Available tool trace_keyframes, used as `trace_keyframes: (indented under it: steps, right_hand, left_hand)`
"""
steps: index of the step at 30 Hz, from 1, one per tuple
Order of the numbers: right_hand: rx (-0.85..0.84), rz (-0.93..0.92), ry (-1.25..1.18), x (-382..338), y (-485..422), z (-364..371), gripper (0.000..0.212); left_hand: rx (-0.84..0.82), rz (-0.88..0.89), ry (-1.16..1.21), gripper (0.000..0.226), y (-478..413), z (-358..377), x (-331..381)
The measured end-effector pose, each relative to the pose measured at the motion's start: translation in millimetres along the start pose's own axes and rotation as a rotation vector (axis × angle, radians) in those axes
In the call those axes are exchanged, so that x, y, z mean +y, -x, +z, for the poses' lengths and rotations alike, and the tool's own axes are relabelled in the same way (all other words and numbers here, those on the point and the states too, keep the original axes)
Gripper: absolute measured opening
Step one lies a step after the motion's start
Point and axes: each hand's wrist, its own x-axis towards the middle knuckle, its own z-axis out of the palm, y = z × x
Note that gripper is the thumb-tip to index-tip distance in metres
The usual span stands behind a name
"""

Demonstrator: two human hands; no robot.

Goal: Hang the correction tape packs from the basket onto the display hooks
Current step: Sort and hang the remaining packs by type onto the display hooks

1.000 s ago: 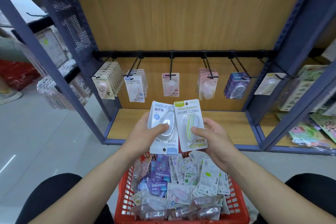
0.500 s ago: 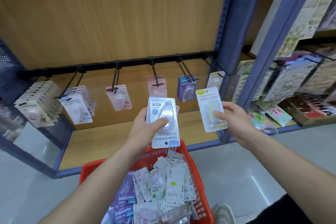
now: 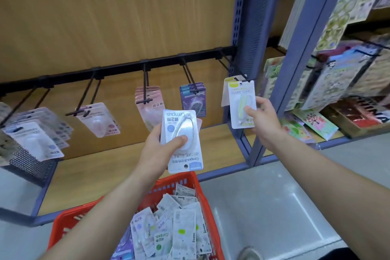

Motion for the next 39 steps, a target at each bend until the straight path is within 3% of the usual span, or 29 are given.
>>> trace_keyframes:
  steps: [6, 13, 15, 19, 20, 23, 25, 27, 30, 34, 39]
  right_hand:
    - [0.041, 0.025, -0.032, 1.6, -2.5, -0.5, 0.021]
    - [0.092, -0.011, 0.079, 0.3, -13.4, 16.0, 0.030]
    - [0.097, 0.006, 0.183, 0.2, -16.2, 21.5, 0.038]
    - [0.074, 0.054, 0.610, 6.2, -4.0, 19.2, 0.066]
    - [0.032, 0.077, 0.636, 5.3, 5.5, 20.3, 0.064]
    - [-0.230, 0.098, 0.497, -7.6, 50.5, 33.7, 0.027]
    - [-0.428, 0.109, 0.390, -21.4, 89.1, 49.0, 0.025]
    - [-0.516, 0.106, 0.336, -26.4, 119.8, 61.5, 0.028]
    - [-0.503, 0.074, 0.238, -25.7, 149.5, 74.0, 0.040]
    - [-0.496, 0.045, 0.157, -23.0, 171.0, 87.1, 0.023]
    - [-0.484, 0.107, 0.053, -21.7, 196.9, 107.8, 0.025]
  left_hand:
    - [-0.011, -0.003, 0.002, 0.032, -3.7, 3.5, -4.8]
    - [-0.033, -0.001, 0.028, 0.033, -1.1, 1.9, -5.8]
    - [-0.039, 0.010, 0.028, 0.033, 0.0, 1.2, -5.3]
    - [-0.050, 0.027, 0.048, 0.036, 4.5, -2.5, -2.5]
    - [-0.051, 0.029, 0.052, 0.037, 5.8, -3.7, -2.4]
    - [-0.044, 0.018, 0.086, 0.040, 11.0, -6.9, -3.1]
    - [-0.037, 0.011, 0.114, 0.039, 17.1, -9.4, -3.5]
    - [-0.039, 0.013, 0.125, 0.039, 23.7, -13.6, -4.5]
    - [-0.043, 0.018, 0.152, 0.039, 37.7, -23.3, -3.6]
    - [-0.036, 0.025, 0.191, 0.038, 57.6, -35.2, -6.0]
    - [0.005, 0.080, 0.153, 0.014, 76.0, -55.4, -9.2]
